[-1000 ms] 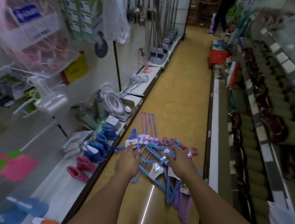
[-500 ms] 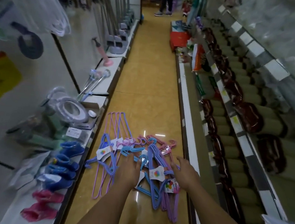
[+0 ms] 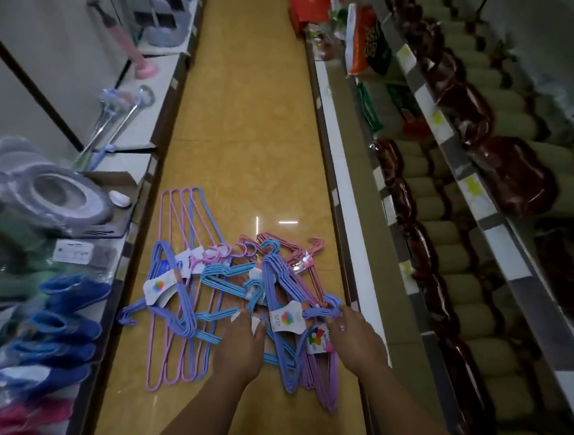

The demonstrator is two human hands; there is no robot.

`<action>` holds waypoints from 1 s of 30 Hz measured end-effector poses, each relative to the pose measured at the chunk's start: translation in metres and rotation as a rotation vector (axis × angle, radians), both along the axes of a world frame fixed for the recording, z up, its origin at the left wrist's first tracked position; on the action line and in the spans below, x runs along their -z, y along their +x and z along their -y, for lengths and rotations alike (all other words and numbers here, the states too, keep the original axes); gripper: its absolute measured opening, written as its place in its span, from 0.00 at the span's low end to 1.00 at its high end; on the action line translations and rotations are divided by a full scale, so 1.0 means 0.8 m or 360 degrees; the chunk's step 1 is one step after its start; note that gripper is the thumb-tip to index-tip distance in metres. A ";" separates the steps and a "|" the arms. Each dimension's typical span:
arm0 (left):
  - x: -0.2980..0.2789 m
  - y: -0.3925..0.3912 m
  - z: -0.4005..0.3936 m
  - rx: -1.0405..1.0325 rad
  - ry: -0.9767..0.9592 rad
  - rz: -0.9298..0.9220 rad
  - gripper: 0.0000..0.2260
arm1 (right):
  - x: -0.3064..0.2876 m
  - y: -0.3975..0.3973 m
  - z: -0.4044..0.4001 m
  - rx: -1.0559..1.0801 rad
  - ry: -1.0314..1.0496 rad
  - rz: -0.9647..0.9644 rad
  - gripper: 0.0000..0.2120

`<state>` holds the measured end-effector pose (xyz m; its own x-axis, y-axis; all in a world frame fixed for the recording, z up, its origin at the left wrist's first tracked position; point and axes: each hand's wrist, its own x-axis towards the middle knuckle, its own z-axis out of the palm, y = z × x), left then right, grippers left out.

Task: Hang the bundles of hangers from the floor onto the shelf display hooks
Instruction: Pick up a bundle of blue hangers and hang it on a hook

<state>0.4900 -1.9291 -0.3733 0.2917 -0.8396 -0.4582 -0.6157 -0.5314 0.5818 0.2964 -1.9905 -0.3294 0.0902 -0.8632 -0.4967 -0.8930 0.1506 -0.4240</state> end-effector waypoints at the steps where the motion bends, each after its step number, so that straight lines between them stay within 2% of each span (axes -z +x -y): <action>1: 0.021 -0.004 0.007 -0.0006 0.0017 -0.0002 0.23 | 0.022 -0.004 0.006 0.0012 0.0008 0.0004 0.22; 8: 0.195 -0.032 0.054 0.0030 0.0037 -0.0036 0.20 | 0.207 -0.024 0.039 0.0069 0.0036 -0.0008 0.16; 14: 0.340 -0.042 0.080 0.0090 0.0046 -0.0054 0.17 | 0.348 -0.030 0.051 0.0005 -0.0042 -0.0044 0.18; 18: 0.421 -0.047 0.100 0.0189 -0.0012 0.0013 0.14 | 0.441 -0.030 0.063 -0.0022 0.0030 -0.0114 0.18; 21: 0.468 -0.054 0.121 0.0295 -0.0094 0.0073 0.14 | 0.512 -0.029 0.073 -0.0019 0.0149 -0.0137 0.19; 23: 0.490 -0.059 0.133 0.0396 -0.0082 0.0121 0.17 | 0.541 -0.023 0.081 0.0079 0.0221 -0.0043 0.20; 27: 0.514 -0.068 0.141 0.0540 0.0075 0.0070 0.24 | 0.575 -0.009 0.092 0.0284 0.0289 0.0217 0.25; 30: 0.519 -0.072 0.142 0.0550 0.0086 0.0004 0.25 | 0.585 0.002 0.093 0.0322 0.0286 0.0320 0.29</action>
